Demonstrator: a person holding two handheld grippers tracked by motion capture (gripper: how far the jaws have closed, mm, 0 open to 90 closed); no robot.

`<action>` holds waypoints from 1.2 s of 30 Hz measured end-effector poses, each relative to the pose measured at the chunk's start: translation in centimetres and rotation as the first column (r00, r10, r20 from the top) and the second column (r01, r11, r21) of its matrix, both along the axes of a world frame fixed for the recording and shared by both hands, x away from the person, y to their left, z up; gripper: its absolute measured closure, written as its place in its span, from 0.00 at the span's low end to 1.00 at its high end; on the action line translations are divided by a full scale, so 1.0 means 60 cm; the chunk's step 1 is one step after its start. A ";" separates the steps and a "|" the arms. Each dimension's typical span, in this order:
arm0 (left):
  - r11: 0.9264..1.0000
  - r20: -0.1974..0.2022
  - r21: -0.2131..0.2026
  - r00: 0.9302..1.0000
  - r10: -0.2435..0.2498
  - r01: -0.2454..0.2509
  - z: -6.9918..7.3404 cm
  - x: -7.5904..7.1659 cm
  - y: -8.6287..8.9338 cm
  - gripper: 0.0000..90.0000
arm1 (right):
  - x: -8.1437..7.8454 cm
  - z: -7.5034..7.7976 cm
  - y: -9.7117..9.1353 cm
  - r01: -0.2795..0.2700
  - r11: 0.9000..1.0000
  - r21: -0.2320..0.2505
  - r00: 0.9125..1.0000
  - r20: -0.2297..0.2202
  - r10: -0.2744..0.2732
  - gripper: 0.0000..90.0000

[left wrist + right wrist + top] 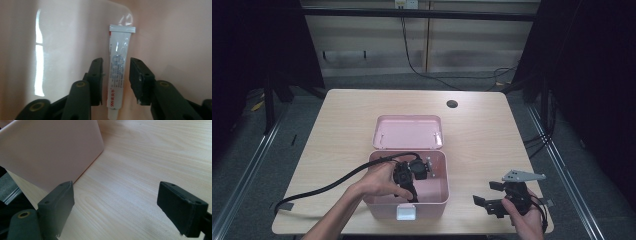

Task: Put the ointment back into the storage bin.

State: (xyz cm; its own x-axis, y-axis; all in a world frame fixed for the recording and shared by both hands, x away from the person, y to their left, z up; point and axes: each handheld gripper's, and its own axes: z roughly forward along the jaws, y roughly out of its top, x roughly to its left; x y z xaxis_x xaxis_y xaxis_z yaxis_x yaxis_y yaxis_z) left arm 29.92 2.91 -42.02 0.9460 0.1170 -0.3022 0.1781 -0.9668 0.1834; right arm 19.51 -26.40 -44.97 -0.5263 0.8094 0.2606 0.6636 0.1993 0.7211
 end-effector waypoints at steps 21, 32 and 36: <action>0.988 0.045 -0.122 0.994 0.096 -0.090 0.061 0.004 0.029 0.57 | 0.000 0.000 0.000 0.001 1.000 -0.001 1.000 -0.002 -0.001 0.15; 0.983 0.078 -0.159 0.992 0.103 -0.090 0.091 0.000 0.047 0.53 | 0.000 0.000 0.001 0.002 1.000 0.000 1.000 -0.003 -0.002 0.15; 0.982 0.085 -0.171 0.991 0.099 -0.084 0.099 -0.002 0.052 0.51 | 0.000 0.000 0.001 0.002 1.000 0.000 1.000 -0.003 -0.002 0.15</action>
